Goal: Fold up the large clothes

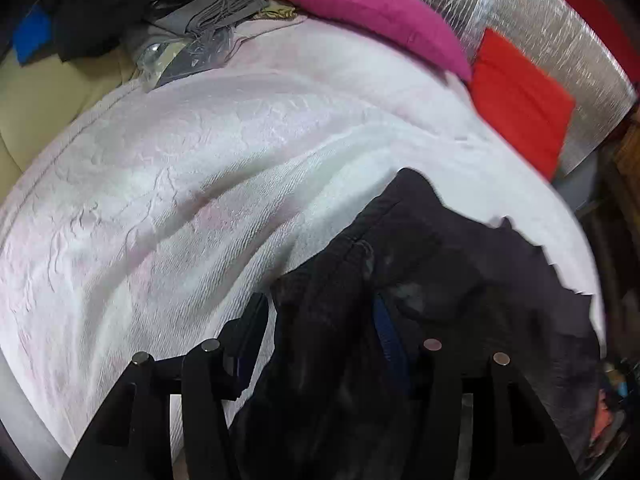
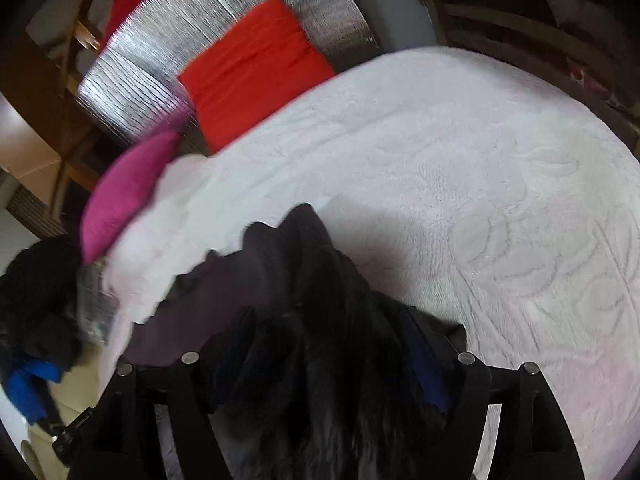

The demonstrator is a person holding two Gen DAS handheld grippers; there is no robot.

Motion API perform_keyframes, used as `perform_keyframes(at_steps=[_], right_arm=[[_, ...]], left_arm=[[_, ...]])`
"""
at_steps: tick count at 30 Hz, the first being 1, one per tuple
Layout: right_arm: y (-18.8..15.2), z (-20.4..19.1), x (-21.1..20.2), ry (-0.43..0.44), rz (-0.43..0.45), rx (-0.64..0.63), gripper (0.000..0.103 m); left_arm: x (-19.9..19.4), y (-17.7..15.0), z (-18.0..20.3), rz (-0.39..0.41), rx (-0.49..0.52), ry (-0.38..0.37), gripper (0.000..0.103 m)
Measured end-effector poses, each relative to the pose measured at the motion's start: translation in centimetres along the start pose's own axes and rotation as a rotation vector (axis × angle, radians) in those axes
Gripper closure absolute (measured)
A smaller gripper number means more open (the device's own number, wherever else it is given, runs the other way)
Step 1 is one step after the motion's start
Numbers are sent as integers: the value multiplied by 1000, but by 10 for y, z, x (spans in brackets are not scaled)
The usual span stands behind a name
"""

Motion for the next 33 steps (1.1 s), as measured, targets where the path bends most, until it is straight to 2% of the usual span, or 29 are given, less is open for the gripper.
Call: perform_keyframes(at_steps=[4,9,12,14,16,17,18,19,20,21,23,25,27,29,31,32,33], right_arm=[[-14,-8,-29,9,-18,-54,25],[-36,14,-53,-34,-63,-62,25],[-43,37,-57,6,-93,3,25],[-45,44,-57,38,-98,21,25],[-50,43,-50,63,-134,13,27],[-52,42,-46,55,-145,-2,28],[-55,39,-41,35,-159,-26,40],[-57,36,-36,14,-173,-58,51],[-60,30,-30,-2,-188,-95,58],[-60,25,-29,-30,-177,-127,65],[-59,14,-36,-64,-133,-190,70],[-54,6,-44,-74,-87,-219,73],[-51,13,-47,-86,-69,-195,74],[-53,26,-41,-111,-98,-154,74],[-57,37,-32,-76,-152,-91,73],[-56,38,-35,-61,-144,-76,73],[-54,36,-38,-40,-137,-71,73]], left_arm=[[-15,-5,-12,27,7,-12,41],[-16,-19,-33,-11,20,-22,39],[-10,-25,-39,-67,3,-89,39],[-8,-27,-38,-72,12,-95,39],[-10,-30,-31,-51,45,-85,48],[-10,-30,-28,-47,62,-87,62],[-10,-32,-23,-47,80,-89,72],[-10,-33,-19,-40,97,-78,75],[-12,-33,-17,-27,106,-65,83],[-16,-32,-15,-4,107,-56,87],[-29,-27,-14,55,101,-65,89],[-33,-23,-16,80,104,-66,89],[-21,-27,-17,29,119,-44,89],[-8,-33,-16,-20,135,-29,86],[-12,-33,-15,10,172,15,77],[-17,-32,-15,35,187,39,70],[-21,-31,-15,55,196,68,55]])
Point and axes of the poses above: each gripper's, at about its wrist camera, not at the fingertips, and x roughly the way its jaws point, z to its right, y to its top, the point moved 5 cm from there along x, roughly the way its jaws point, and after that the axes turned 10 degrees about y, right-handed, at the moved point
